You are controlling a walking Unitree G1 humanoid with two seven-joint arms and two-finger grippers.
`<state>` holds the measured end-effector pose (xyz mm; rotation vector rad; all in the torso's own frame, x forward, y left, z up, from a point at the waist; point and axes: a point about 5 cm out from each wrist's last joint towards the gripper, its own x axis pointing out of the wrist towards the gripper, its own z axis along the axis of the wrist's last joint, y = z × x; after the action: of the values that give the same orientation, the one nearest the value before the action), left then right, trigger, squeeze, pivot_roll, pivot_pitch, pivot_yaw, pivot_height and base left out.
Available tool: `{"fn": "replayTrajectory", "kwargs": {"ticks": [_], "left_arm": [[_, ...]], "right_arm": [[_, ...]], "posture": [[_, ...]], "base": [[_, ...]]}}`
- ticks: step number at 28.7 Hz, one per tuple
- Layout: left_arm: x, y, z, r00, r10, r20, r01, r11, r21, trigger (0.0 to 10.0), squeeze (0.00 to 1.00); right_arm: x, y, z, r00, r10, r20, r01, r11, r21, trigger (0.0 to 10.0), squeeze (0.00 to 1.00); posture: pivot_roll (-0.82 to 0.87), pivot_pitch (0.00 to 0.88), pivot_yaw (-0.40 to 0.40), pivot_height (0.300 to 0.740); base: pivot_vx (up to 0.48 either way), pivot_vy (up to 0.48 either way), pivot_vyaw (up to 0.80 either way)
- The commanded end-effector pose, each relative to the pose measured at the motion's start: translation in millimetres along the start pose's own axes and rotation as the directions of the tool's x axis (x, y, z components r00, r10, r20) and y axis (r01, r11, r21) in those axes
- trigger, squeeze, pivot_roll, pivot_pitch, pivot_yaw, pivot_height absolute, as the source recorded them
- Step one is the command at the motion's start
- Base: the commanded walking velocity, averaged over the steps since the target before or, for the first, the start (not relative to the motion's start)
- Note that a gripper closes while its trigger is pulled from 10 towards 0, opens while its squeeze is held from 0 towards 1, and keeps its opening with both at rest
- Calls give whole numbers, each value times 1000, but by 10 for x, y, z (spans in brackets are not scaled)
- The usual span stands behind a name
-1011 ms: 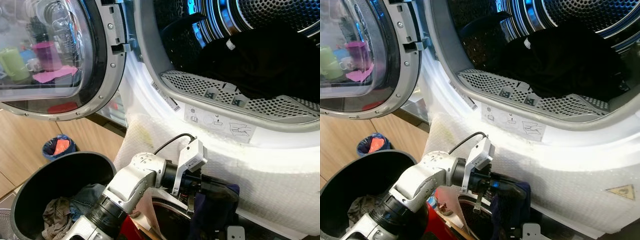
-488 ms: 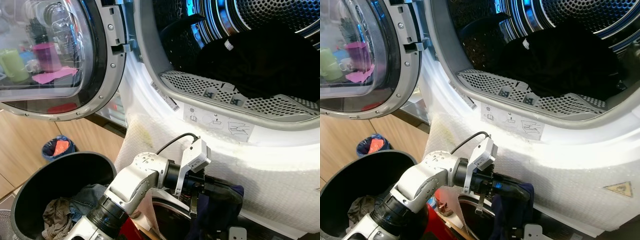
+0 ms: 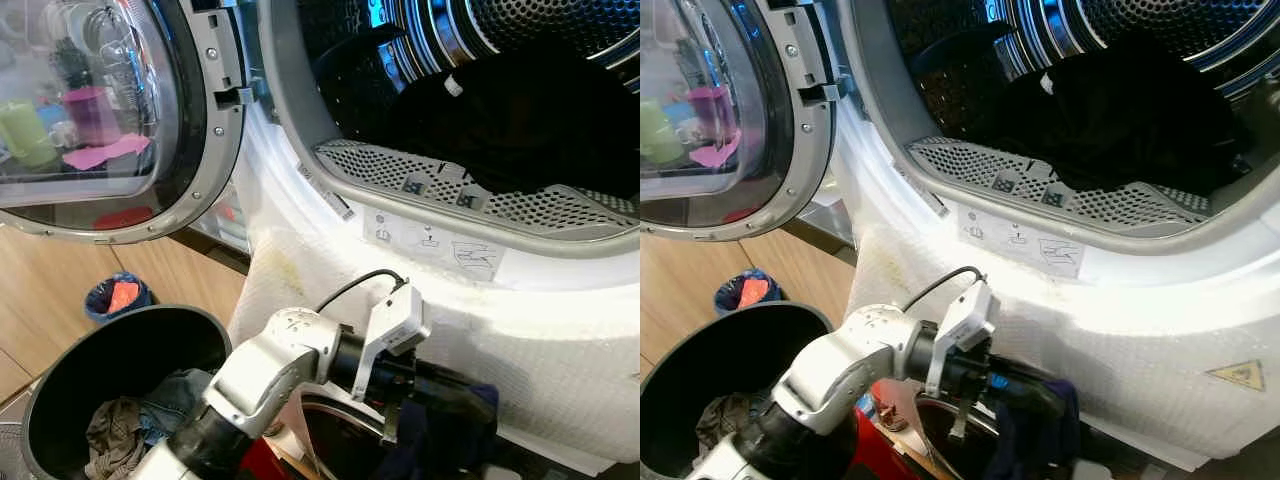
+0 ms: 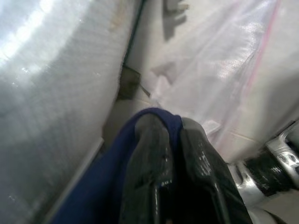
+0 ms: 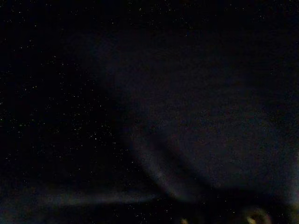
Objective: Clothes washing
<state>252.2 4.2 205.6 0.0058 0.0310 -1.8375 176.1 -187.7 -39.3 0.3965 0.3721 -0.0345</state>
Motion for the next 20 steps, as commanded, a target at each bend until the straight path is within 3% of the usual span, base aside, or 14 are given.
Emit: {"fn": "replayTrajectory", "kwargs": {"ticks": [1,2,4,5,8,10,11,12,13,15,17,18,19,20], "left_arm": [[-42,-70,100,999,-28,29,27,999,21,4706,1000],[-105,-108,76,999,-32,17,32,999,6,8000,1000],[-191,-180,25,998,-57,-20,57,998,-10,8706,1000],[-243,-216,-3,997,-67,-38,66,998,-22,9529,1000],[-332,-238,-47,996,-61,-64,58,998,-39,10000,1000],[-481,-198,-148,990,3,-144,-10,999,-48,10000,1000],[-481,-198,-148,990,3,-144,-10,999,-48,10000,1000],[-540,-182,-226,977,27,-210,-38,998,-49,10000,1000],[-674,-166,-420,931,86,-355,-104,994,-33,10000,1000],[-769,-135,-574,882,166,-441,-194,981,-18,10000,1000],[-849,-86,-681,828,267,-493,-286,957,36,10000,1000],[-849,-86,-681,828,267,-493,-286,957,36,10000,1000],[-903,-9,-700,792,384,-474,-393,916,84,10000,1000],[-903,-9,-700,792,384,-474,-393,916,84,10000,1000]], "right_arm": [[-63,-69,41,999,-21,45,19,998,54,0,0],[-119,-125,74,997,-25,75,19,997,76,0,0],[-186,-185,101,995,-26,99,17,995,94,0,0],[-225,-214,113,994,-23,107,13,995,98,0,0],[-285,-253,130,993,-17,115,6,995,98,0,0],[-364,-315,158,992,-18,127,6,996,93,0,0],[-364,-315,158,992,-18,127,6,996,93,0,0],[-378,-346,166,991,-31,128,20,996,87,0,0],[-409,-383,192,989,-36,140,25,997,79,0,0],[-426,-385,227,988,-25,155,14,997,72,0,0],[-441,-347,267,985,13,174,-25,997,70,0,0],[-441,-347,267,985,13,174,-25,997,70,0,0],[-455,-280,308,980,67,189,-79,995,60,0,0],[-455,-280,308,980,67,189,-79,995,60,0,0]], "posture": [[121,50,87,740],[130,52,92,740],[126,53,96,740],[126,53,96,740],[127,51,101,740],[133,48,98,740],[133,48,98,740],[132,46,99,740],[130,42,103,740],[129,37,103,740],[132,32,105,740],[132,32,105,740],[131,31,104,740],[131,31,104,740]], "base": [[0,0,0],[0,0,0],[0,0,0],[0,0,0],[0,0,0],[0,0,0],[0,0,0],[0,0,0],[0,0,0],[0,0,0],[0,0,0],[0,0,0],[0,0,0],[0,0,0]]}}
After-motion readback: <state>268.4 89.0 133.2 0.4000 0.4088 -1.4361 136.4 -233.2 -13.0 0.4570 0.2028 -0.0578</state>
